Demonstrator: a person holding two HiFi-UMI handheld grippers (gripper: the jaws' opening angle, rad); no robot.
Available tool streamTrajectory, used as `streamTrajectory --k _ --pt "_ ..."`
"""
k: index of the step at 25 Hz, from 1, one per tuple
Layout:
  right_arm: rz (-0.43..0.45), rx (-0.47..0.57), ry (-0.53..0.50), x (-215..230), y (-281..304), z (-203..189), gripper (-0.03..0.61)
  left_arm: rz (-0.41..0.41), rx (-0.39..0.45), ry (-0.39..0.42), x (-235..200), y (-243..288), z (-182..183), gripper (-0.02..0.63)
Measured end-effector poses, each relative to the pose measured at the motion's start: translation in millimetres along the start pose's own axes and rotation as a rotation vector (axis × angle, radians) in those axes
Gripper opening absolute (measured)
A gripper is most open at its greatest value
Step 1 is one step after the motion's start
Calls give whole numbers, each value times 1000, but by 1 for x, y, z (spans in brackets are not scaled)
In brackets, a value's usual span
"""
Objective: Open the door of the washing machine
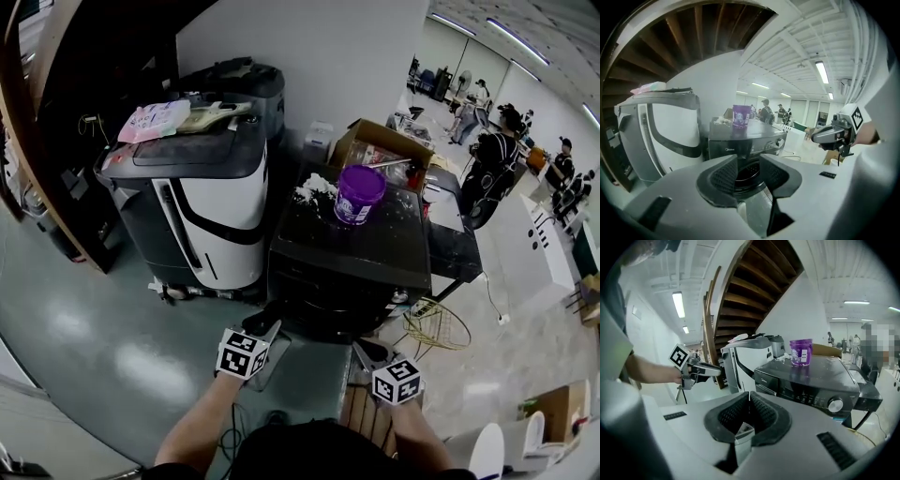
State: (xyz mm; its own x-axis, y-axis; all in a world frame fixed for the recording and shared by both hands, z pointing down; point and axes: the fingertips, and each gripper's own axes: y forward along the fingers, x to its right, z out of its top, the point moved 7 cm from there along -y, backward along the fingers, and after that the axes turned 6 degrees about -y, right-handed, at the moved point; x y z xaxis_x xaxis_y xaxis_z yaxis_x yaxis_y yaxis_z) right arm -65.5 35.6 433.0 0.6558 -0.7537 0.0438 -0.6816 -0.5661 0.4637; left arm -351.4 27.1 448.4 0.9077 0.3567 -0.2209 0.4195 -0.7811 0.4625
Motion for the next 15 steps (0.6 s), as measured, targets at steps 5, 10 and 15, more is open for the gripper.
streamTrajectory --k 5,10,15 --pt "22 36 -62 22 -31 8 15 7 41 -37 37 15 28 143" --pt "54 100 -103 49 -66 17 15 -6 148 -75 89 12 67 130" --pt "70 216 -116 70 -93 36 15 20 192 8 130 14 91 60"
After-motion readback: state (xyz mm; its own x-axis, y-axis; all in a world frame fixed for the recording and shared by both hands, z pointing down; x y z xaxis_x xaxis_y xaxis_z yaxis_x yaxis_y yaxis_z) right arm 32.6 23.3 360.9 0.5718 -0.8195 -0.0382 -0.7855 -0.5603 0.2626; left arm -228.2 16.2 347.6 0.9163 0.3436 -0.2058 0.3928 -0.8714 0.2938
